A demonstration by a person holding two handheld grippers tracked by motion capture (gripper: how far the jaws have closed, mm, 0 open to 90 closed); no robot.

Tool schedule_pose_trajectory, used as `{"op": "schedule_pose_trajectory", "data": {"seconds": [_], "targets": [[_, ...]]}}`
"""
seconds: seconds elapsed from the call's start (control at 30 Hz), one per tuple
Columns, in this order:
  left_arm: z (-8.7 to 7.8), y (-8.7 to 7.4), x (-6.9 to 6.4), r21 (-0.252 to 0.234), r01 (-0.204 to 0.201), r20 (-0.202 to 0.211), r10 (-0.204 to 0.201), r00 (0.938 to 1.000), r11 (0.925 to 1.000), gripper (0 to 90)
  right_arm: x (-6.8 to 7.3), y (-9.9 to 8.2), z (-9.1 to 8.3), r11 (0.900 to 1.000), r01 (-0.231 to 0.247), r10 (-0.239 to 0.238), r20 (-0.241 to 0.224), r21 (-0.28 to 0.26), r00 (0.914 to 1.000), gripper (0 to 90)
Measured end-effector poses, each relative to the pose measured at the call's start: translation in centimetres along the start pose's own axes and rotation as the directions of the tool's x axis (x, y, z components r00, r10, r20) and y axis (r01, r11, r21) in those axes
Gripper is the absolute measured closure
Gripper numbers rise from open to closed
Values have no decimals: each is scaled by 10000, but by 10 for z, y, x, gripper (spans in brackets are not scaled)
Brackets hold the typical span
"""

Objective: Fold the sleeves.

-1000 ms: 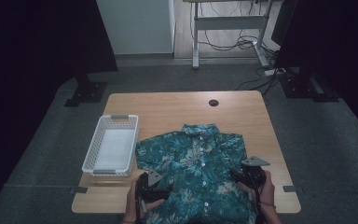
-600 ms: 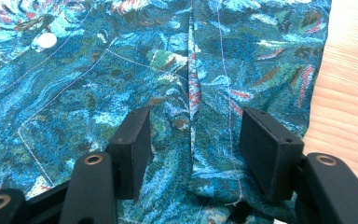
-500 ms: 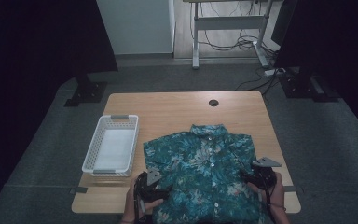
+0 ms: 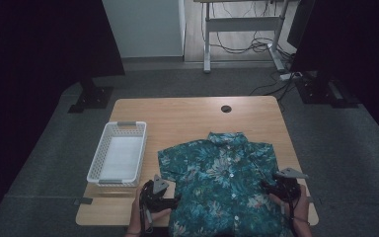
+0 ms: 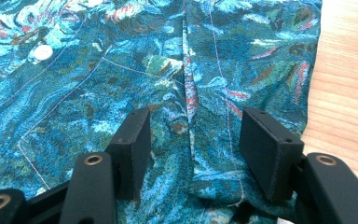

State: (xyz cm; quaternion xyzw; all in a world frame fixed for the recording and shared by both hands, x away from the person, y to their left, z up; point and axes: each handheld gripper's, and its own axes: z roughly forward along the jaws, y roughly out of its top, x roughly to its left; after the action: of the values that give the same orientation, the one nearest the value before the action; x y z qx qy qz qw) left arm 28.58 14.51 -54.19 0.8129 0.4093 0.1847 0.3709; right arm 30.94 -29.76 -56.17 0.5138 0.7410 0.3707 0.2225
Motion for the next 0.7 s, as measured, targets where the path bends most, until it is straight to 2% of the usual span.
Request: {"op": "schedule_pose_trajectory", "data": {"seconds": [0.1,0.27,0.47,0.57,0.7], "targets": [[3,3,2,41,191,93,-192,9998,9998,240,-1,-2,-2,10000,-35,35,63,-17,10000,430],[9,9,4,233,80,17,-80,10000,9997,238,-1,-3,-4,10000,26,-26,220,14,9998,430],[15,17,18,198,474,-254,-469,9986,9987,241,-1,-4,-5,10000,64,-65,273,39,9996,430],[18,19,23,187,718,-219,-713,9972,9972,241,-1,-4,-5,10000,32,-34,347,55,9994,430],[20,23,25,266,683,-312,-675,9972,9973,242,-2,-4,-5,10000,-6,4,343,63,9994,430]]}}
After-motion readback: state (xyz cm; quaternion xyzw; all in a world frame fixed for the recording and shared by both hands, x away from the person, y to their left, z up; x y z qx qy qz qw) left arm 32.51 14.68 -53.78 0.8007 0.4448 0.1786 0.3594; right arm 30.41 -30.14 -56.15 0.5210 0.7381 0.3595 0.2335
